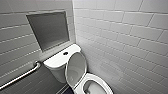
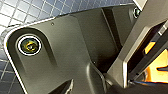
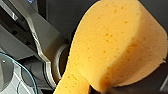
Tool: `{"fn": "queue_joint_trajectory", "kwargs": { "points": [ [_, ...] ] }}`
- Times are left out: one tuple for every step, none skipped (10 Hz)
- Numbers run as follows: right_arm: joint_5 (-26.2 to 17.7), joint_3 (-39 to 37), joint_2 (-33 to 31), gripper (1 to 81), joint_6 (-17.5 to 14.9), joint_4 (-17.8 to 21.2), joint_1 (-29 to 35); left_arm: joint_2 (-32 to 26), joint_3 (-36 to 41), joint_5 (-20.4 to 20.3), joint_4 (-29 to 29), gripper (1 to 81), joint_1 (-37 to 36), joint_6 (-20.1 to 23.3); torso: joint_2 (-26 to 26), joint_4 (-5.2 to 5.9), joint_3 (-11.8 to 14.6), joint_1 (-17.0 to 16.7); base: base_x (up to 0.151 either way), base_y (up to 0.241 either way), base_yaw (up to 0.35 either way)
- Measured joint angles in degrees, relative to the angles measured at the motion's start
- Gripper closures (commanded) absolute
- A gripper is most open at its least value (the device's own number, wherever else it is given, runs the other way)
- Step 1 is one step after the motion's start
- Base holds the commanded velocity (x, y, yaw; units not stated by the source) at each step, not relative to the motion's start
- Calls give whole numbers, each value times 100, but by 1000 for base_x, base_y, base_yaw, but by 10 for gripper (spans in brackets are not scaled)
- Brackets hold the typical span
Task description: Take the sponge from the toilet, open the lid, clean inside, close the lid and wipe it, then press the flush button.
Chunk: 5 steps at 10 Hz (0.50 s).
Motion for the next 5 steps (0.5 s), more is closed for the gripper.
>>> {"fn": "queue_joint_trajectory", "kwargs": {
  "points": [
    [13,2,-15,811,0,0,0,79,-148,-71,40,10,13,9,207,0,2,-133,0,0,0],
    [18,4,-48,811,0,0,0,196,-236,-123,60,10,16,13,415,0,2,-266,0,0,0],
    [18,2,-69,811,0,0,0,291,-289,-151,66,10,16,13,625,0,2,-402,0,0,0],
    [29,2,-72,811,2,7,13,361,-358,-171,73,10,27,13,841,0,2,-540,0,0,0],
    [33,2,-69,811,11,18,35,405,-449,-166,77,10,32,13,1036,0,2,-666,0,0,0]
  ]
}}
